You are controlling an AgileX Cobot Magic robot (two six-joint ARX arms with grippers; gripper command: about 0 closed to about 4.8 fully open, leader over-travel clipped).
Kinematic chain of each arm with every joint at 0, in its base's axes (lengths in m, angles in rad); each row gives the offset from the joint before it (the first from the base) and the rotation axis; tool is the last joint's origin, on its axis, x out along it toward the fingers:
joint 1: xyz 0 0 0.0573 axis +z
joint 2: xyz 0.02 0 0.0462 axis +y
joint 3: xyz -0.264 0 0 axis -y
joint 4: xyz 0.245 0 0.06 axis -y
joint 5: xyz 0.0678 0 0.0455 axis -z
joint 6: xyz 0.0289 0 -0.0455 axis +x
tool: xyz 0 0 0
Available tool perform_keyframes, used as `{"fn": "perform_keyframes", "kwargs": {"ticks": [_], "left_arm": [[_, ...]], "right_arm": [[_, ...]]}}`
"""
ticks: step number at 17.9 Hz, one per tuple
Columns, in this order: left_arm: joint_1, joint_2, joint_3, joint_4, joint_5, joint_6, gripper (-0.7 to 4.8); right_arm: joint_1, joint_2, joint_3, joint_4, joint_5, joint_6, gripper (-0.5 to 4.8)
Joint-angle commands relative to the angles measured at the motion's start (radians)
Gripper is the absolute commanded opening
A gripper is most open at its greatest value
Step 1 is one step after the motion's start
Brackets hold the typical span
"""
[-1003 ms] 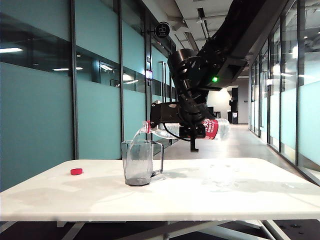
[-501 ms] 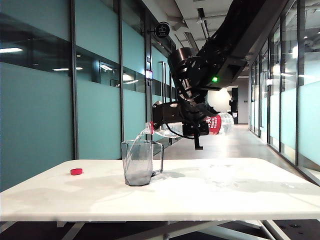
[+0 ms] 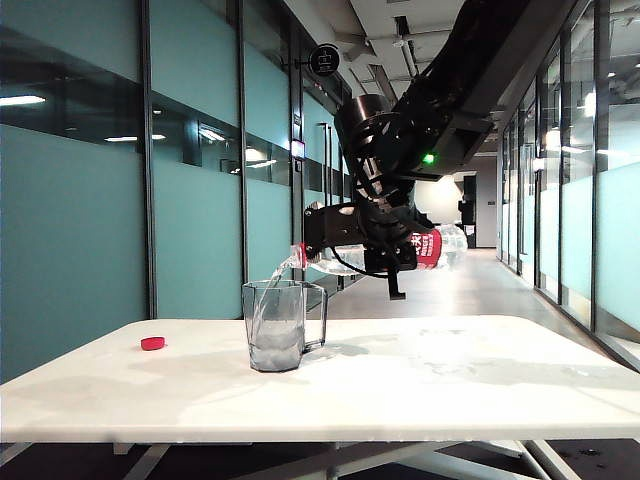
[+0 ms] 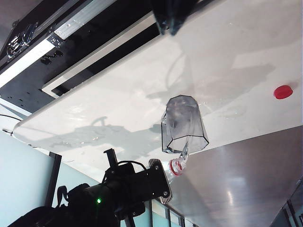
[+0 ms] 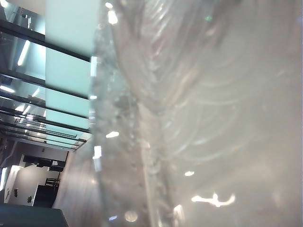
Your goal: Pick up the mineral water bottle on the table and pour water into the mug until it's half full.
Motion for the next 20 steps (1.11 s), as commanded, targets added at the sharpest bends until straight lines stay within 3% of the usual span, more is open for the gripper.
{"fn": "perform_keyframes", "kwargs": {"ticks": [1, 6, 12, 16, 20], "left_arm": [[-0.001, 0.000, 0.001, -0.004, 0.004, 0.005, -0.05], [-0.001, 0.000, 0.001, -0.004, 0.004, 0.005, -0.05], [-0.001, 0.000, 0.001, -0.004, 0.004, 0.005, -0.05], [-0.001, 0.000, 0.001, -0.004, 0.004, 0.005, -0.05], [-0.001, 0.000, 0.001, -0.004, 0.004, 0.005, -0.05]], "right_arm": [[0.004, -0.014, 0.010, 0.040, 0.027, -0.006, 1.44], [0.004, -0.014, 0.010, 0.040, 0.027, -0.027, 1.44], [0.004, -0.014, 0.009, 0.013, -0.001, 0.060, 1.44], [0.003, -0.014, 0.008, -0.045, -0.044, 0.184, 1.44], [-0.010, -0.020, 0.008, -0.060, -0.158, 0.479, 1.48]]}}
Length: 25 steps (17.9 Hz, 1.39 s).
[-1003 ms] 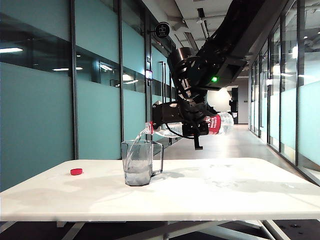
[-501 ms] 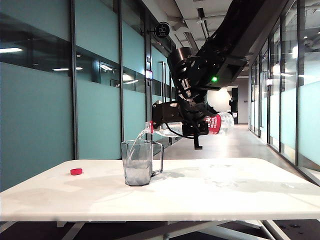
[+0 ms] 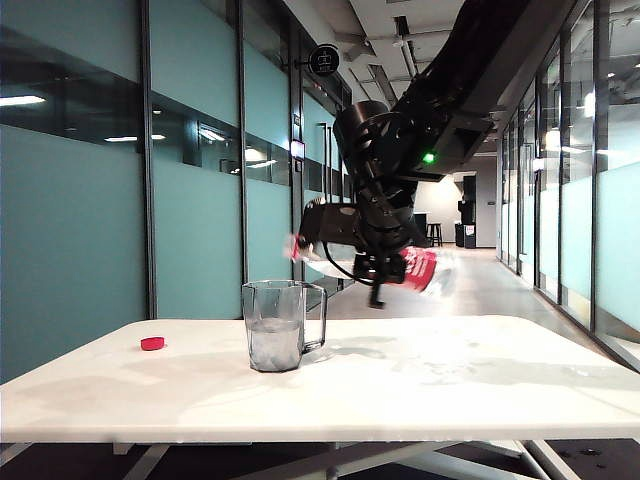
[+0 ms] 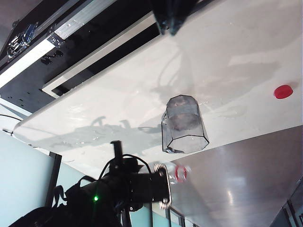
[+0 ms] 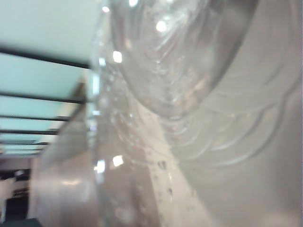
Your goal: Pick up the mineral water bottle on the table and pour water into the mug until it's half full.
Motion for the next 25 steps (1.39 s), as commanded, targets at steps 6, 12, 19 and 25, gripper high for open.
{"fn": "perform_keyframes", "kwargs": {"ticks": [6, 12, 19, 25], "left_arm": [[-0.001, 0.001, 0.001, -0.004, 0.004, 0.022, -0.05], [-0.001, 0.001, 0.001, -0.005, 0.004, 0.048, -0.05], [-0.001, 0.001, 0.001, -0.004, 0.004, 0.064, -0.05], [-0.001, 0.001, 0.001, -0.003, 0.008, 0.056, -0.05]], "right_arm": [[-0.105, -0.034, 0.002, -0.027, -0.286, 0.622, 2.12], [-0.243, -0.034, -0.124, 0.198, -0.711, 0.830, 2.11], [-0.259, -0.026, -0.196, 0.491, -0.861, 0.927, 1.76], [-0.260, -0.020, -0.196, 0.505, -0.917, 0.951, 1.75]]}}
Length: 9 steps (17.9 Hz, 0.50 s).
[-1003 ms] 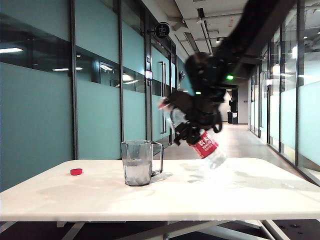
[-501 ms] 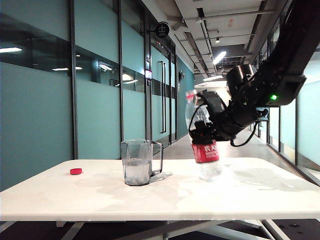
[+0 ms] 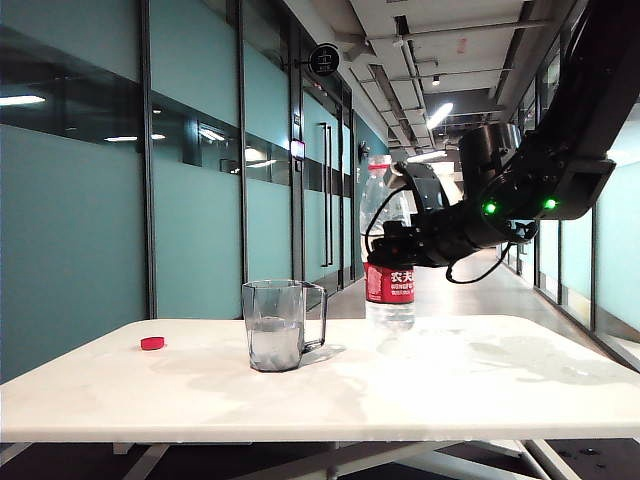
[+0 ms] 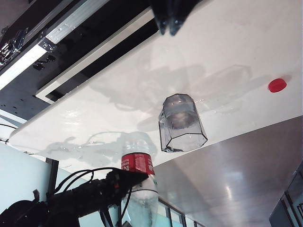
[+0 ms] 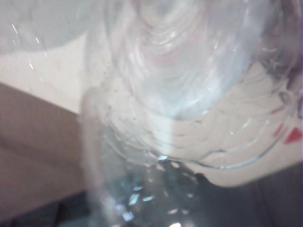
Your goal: Pick up the mineral water bottle on the table and pour water into the mug until it's half full.
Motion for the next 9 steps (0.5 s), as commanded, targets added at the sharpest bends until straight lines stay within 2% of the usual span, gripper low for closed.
{"fn": "perform_keyframes", "kwargs": {"ticks": [1, 4, 9], "left_arm": [[-0.001, 0.000, 0.001, -0.003, 0.007, -0.004, -0.05], [-0.001, 0.000, 0.001, -0.003, 0.007, -0.004, -0.05], [-0.001, 0.000, 0.001, -0.003, 0.007, -0.003, -0.05]], "right_arm": [[-0.004, -0.025, 0.007, 0.026, -0.031, 0.051, 1.75], [-0.021, -0.066, 0.008, -0.020, -0.066, 0.053, 1.75], [-0.028, -0.077, 0.010, 0.001, -0.106, 0.081, 1.75]]}}
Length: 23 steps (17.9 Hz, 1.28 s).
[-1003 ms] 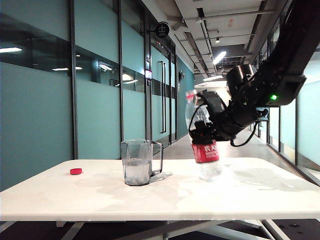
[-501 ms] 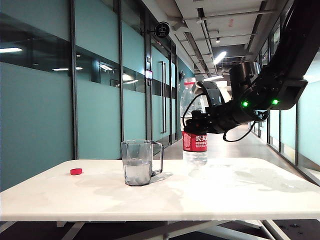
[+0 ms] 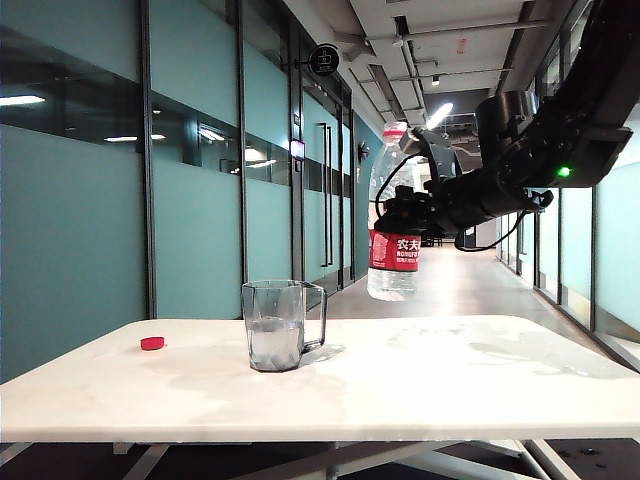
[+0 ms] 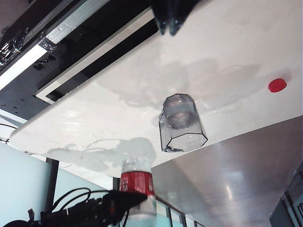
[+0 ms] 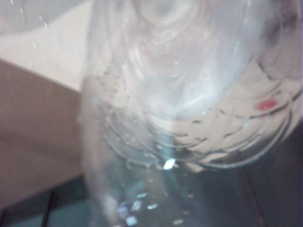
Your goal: Pick up the mineral water bottle on the table and pour water into the mug until it's half full.
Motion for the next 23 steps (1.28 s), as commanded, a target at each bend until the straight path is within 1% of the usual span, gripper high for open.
{"fn": "perform_keyframes", "kwargs": {"ticks": [1, 7, 8, 11, 13, 17, 20, 22, 23], "left_arm": [[-0.001, 0.000, 0.001, -0.004, 0.008, -0.003, -0.05], [-0.001, 0.000, 0.001, -0.004, 0.007, -0.003, -0.05], [-0.001, 0.000, 0.001, -0.004, 0.007, -0.003, -0.05], [-0.001, 0.000, 0.001, -0.004, 0.007, -0.003, -0.05], [-0.001, 0.000, 0.001, -0.004, 0.007, -0.003, -0.05], [-0.001, 0.000, 0.001, -0.004, 0.008, -0.003, -0.05], [-0.001, 0.000, 0.001, -0.004, 0.007, 0.001, -0.05], [-0.002, 0.000, 0.001, -0.004, 0.007, 0.001, -0.05], [-0.002, 0.000, 0.001, -0.004, 0.007, 0.001, -0.05]], "right_arm": [[0.005, 0.008, 0.002, 0.049, -0.023, 0.008, 1.75], [0.005, 0.108, 0.005, 0.232, -0.010, 0.011, 1.73], [0.005, 0.117, 0.005, 0.239, -0.010, 0.011, 1.65], [0.005, 0.134, 0.005, 0.241, -0.010, 0.001, 1.65], [0.005, 0.137, 0.005, 0.240, 0.013, -0.004, 1.65], [0.004, 0.146, 0.005, 0.232, 0.020, -0.048, 1.65], [0.004, 0.152, 0.005, 0.231, 0.042, -0.058, 1.66], [0.004, 0.155, 0.005, 0.231, 0.047, -0.086, 1.72], [0.004, 0.159, 0.004, 0.232, 0.047, -0.110, 1.86]]}}
